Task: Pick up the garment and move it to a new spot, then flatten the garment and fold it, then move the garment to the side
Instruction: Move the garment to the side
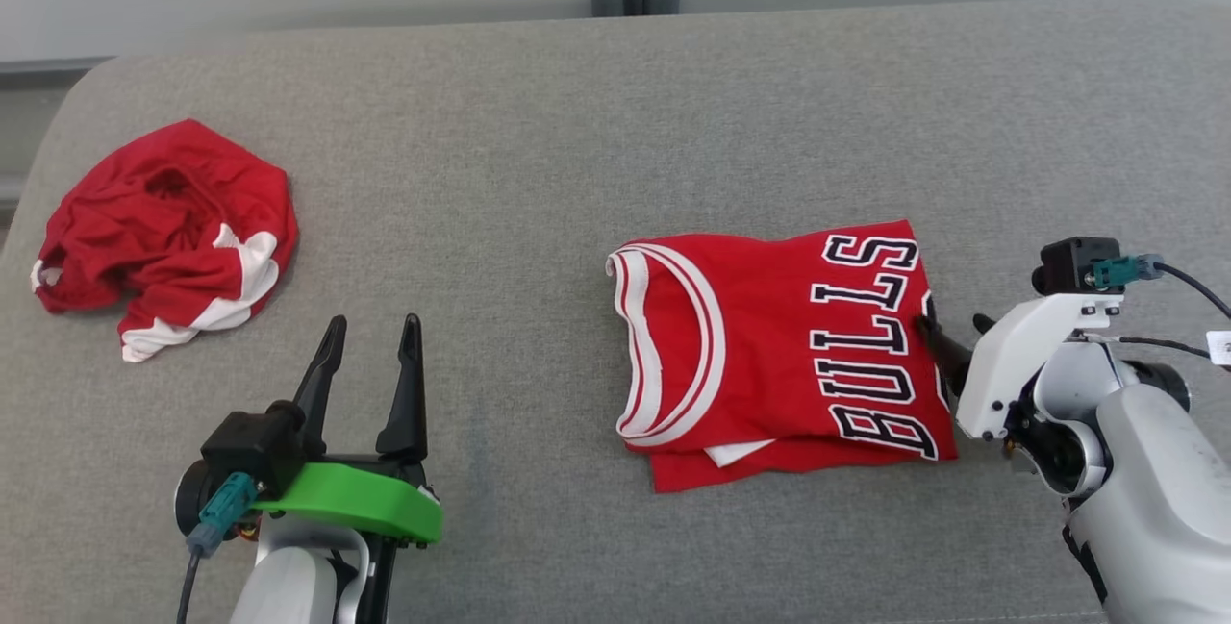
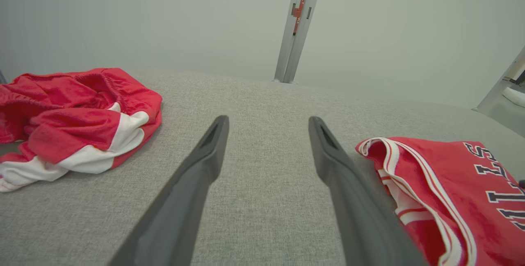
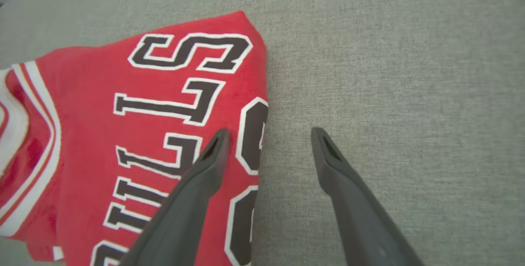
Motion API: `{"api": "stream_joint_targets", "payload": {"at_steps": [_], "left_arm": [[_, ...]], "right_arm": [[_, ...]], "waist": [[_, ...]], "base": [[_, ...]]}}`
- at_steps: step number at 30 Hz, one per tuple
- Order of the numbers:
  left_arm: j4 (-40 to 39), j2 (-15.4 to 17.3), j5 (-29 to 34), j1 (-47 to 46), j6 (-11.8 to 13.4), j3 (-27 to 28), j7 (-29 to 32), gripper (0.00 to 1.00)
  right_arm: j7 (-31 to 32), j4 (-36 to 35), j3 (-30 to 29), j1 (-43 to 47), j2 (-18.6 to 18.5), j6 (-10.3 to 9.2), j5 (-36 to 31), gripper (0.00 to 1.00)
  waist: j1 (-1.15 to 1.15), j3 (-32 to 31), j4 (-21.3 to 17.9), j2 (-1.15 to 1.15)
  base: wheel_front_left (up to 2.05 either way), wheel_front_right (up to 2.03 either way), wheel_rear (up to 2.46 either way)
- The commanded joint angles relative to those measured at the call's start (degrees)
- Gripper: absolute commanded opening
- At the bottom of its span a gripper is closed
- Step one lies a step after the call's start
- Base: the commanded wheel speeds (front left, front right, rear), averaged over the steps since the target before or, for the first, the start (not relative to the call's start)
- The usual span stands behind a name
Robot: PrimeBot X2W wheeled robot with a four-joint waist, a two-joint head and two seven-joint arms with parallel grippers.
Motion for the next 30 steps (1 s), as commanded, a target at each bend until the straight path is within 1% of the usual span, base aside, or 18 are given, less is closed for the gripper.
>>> {"api": "stream_joint_targets", "payload": {"at_steps": [1, 6, 9, 10, 11, 12, 14, 18, 21, 23, 26, 30], "left_arm": [[-0.1, 0.2, -0.2, -1.1, 0.3, 0.1, 0.0, 1.00], [-0.5, 0.2, -0.4, -1.9, 0.5, 0.2, 0.0, 1.00], [-0.6, 0.2, -0.5, -2.2, 0.6, 0.1, 0.0, 1.00], [-0.7, 0.2, -0.7, -2.3, 0.6, 0.1, 0.0, 1.00], [-0.8, 0.2, -0.8, -2.3, 0.7, 0.0, 0.0, 1.00], [-1.0, 0.2, -0.9, -2.4, 0.7, 0.0, 0.0, 1.00], [-1.3, 0.2, -1.1, -2.8, 0.8, -0.1, 0.0, 1.00], [-2.5, 0.2, -1.0, -3.4, 0.9, 0.0, 0.0, 1.00], [-4.1, 0.2, -0.1, -4.1, 0.9, 0.9, 0.0, 1.00], [-5.4, 0.2, 0.7, -4.7, 0.7, 1.5, 0.0, 1.00], [-7.3, 0.2, 2.6, -5.4, 0.4, 2.0, 0.0, 1.00], [-9.6, 0.8, 5.0, -7.2, 0.0, 1.5, 0.0, 1.00]], "right_arm": [[1.3, 1.2, -0.4, -0.6, 1.0, 0.02, -0.4, 1.00], [5.7, 4.4, -1.1, -0.9, 3.9, 0.03, -0.4, 1.00], [9.4, 6.4, -0.5, 0.0, 4.6, 0.03, -2.0, 1.00], [10.1, 6.4, 0.0, 0.1, 4.3, 0.02, -2.9, 0.85], [10.5, 5.9, 0.7, 0.2, 3.9, 0.02, -3.9, 0.09], [10.9, 5.3, 1.3, 0.2, 3.3, 0.02, -4.6, 0.00], [12.0, 4.1, 3.1, 0.2, 1.8, 0.02, -6.1, 0.00], [12.6, 0.2, 7.3, -2.2, -2.8, -0.11, -9.0, 0.00], [12.3, -2.4, 11.5, -6.4, -6.2, -0.13, -10.1, 0.00], [11.6, -3.3, 14.3, -9.4, -7.7, -0.10, -10.3, 0.00], [9.7, -2.7, 16.8, -13.6, -9.3, -0.04, -9.5, 0.00], [5.5, 0.7, 16.8, -19.0, -11.2, -0.04, -8.9, 0.00]], "waist": [[0.00, 2.6, 2.5, 0.00], [0.00, 4.1, 3.9, 0.00], [0.00, 4.4, 4.3, 0.00], [0.00, 4.5, 4.3, 0.00], [0.00, 4.7, 4.3, 0.00], [0.00, 4.8, 4.2, 0.00], [0.00, 5.2, 3.9, 0.00], [0.00, 6.6, 2.0, 0.00], [0.00, 8.4, -0.8, 0.00], [0.00, 9.8, -2.9, 0.00], [0.00, 12.2, -6.3, 0.00], [0.00, 15.8, -11.0, 0.00]], "base": [[0.00, 0.00, 0.00], [0.00, 0.00, 0.00], [0.00, 0.00, 0.00], [0.00, 0.00, 0.00], [0.00, 0.00, 0.00], [0.00, 0.00, 0.00], [0.00, 0.00, 0.00], [0.00, 0.00, 0.00], [0.00, 0.00, 0.00], [0.00, 0.00, 0.00], [0.00, 0.00, 0.00], [0.00, 0.00, 0.00]]}}
